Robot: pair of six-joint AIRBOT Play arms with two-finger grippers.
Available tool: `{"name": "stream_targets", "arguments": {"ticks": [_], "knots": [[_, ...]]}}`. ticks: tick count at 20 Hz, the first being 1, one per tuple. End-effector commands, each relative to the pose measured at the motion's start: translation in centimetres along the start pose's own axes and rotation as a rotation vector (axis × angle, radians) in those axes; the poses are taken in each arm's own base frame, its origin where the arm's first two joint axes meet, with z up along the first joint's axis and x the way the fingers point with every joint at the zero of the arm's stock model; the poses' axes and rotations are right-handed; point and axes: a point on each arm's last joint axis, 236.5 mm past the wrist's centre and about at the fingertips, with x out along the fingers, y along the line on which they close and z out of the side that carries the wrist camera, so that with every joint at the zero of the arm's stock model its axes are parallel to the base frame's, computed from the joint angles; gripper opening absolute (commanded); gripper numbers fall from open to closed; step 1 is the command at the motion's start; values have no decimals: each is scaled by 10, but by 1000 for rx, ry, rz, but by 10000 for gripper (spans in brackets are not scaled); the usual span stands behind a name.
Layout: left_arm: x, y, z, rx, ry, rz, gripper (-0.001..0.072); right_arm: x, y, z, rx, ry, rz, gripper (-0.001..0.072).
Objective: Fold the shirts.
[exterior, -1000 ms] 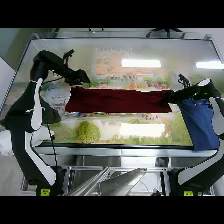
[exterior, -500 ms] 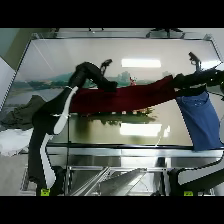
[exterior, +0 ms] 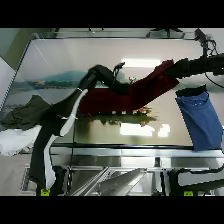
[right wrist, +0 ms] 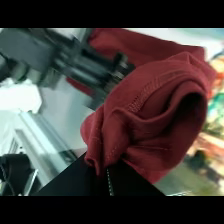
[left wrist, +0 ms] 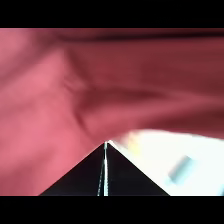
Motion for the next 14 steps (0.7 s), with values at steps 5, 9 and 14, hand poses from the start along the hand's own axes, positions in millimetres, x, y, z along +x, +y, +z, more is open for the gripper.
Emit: {"name": "stream_targets", "arguments": {"ticks": [5, 9, 14], "knots": [[-338, -90, -8, 185, -470, 103, 17, 127, 72, 36, -105, -85, 49, 22], [-454, -112, -61, 173, -780, 275, 18, 271, 98, 39, -136, -201, 42, 31], [-474, -101, -118, 127, -831, 396, 17, 400, 65, -36, -104, -111, -26, 374]]}}
